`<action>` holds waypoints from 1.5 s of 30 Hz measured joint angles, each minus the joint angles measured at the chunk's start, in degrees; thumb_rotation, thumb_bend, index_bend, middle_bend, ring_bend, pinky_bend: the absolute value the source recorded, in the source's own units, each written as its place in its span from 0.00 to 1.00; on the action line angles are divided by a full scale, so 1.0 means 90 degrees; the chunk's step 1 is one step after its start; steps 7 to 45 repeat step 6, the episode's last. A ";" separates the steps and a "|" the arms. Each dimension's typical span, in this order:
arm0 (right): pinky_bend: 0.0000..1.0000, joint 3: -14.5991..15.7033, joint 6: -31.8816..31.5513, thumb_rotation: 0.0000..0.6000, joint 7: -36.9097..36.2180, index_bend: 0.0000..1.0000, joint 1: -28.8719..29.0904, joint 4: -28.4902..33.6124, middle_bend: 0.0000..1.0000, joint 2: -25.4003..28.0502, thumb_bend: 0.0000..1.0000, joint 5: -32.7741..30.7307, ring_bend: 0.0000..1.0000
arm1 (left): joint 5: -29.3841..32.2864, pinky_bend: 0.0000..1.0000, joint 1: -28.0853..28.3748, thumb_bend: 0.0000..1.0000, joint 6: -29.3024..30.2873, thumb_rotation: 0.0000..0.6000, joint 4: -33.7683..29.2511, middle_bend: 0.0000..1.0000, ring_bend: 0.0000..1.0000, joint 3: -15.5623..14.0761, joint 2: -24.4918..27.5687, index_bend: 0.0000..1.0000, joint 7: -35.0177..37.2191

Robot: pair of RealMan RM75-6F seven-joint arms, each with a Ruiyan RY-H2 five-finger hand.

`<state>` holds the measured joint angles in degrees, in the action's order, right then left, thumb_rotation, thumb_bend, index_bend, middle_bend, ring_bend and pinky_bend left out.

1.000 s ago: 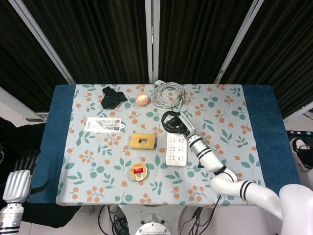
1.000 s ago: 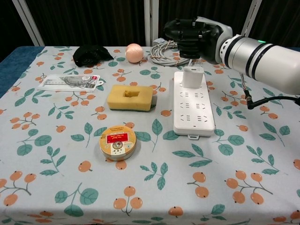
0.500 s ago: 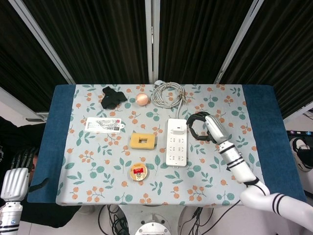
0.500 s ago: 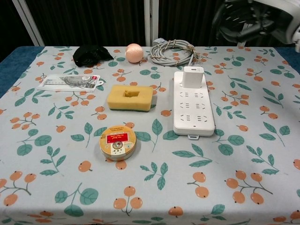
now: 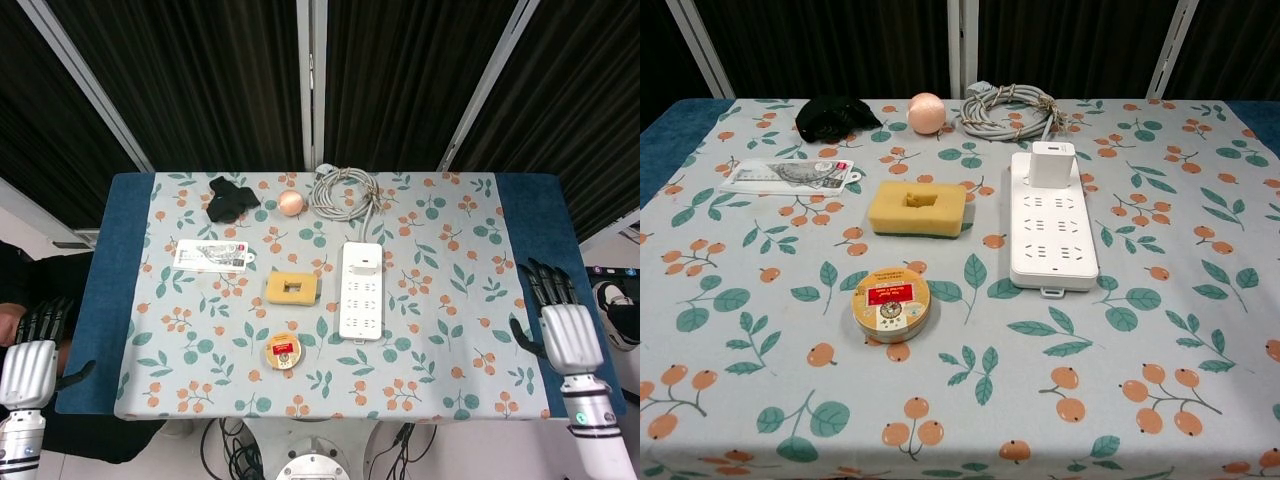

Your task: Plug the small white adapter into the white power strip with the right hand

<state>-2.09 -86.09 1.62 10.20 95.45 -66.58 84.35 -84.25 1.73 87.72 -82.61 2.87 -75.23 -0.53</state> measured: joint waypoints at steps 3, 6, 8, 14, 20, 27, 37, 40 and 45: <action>0.00 0.0213 -0.0376 1.00 -0.0088 0.00 -0.0396 0.0042 0.00 0.0082 0.30 0.0129 0.00 | 0.0002 0.00 -0.0008 0.14 0.0016 1.00 -0.0031 0.02 0.00 0.0001 0.0012 0.06 -0.0022; 0.00 0.0314 -0.0529 1.00 -0.0193 0.00 -0.0591 0.0020 0.00 0.0112 0.30 0.0249 0.00 | -0.0003 0.00 -0.0015 0.14 0.0024 1.00 -0.0050 0.02 0.00 -0.0006 0.0014 0.06 -0.0021; 0.00 0.0314 -0.0529 1.00 -0.0193 0.00 -0.0591 0.0020 0.00 0.0112 0.30 0.0249 0.00 | -0.0003 0.00 -0.0015 0.14 0.0024 1.00 -0.0050 0.02 0.00 -0.0006 0.0014 0.06 -0.0021; 0.00 0.0314 -0.0529 1.00 -0.0193 0.00 -0.0591 0.0020 0.00 0.0112 0.30 0.0249 0.00 | -0.0003 0.00 -0.0015 0.14 0.0024 1.00 -0.0050 0.02 0.00 -0.0006 0.0014 0.06 -0.0021; 0.00 0.0314 -0.0529 1.00 -0.0193 0.00 -0.0591 0.0020 0.00 0.0112 0.30 0.0249 0.00 | -0.0003 0.00 -0.0015 0.14 0.0024 1.00 -0.0050 0.02 0.00 -0.0006 0.0014 0.06 -0.0021; 0.00 0.0314 -0.0529 1.00 -0.0193 0.00 -0.0591 0.0020 0.00 0.0112 0.30 0.0249 0.00 | -0.0003 0.00 -0.0015 0.14 0.0024 1.00 -0.0050 0.02 0.00 -0.0006 0.0014 0.06 -0.0021; 0.00 0.0314 -0.0529 1.00 -0.0193 0.00 -0.0591 0.0020 0.00 0.0112 0.30 0.0249 0.00 | -0.0003 0.00 -0.0015 0.14 0.0024 1.00 -0.0050 0.02 0.00 -0.0006 0.0014 0.06 -0.0021; 0.00 0.0314 -0.0529 1.00 -0.0193 0.00 -0.0591 0.0020 0.00 0.0112 0.30 0.0249 0.00 | -0.0003 0.00 -0.0015 0.14 0.0024 1.00 -0.0050 0.02 0.00 -0.0006 0.0014 0.06 -0.0021; 0.00 0.0314 -0.0529 1.00 -0.0193 0.00 -0.0591 0.0020 0.00 0.0112 0.30 0.0249 0.00 | -0.0003 0.00 -0.0015 0.14 0.0024 1.00 -0.0050 0.02 0.00 -0.0006 0.0014 0.06 -0.0021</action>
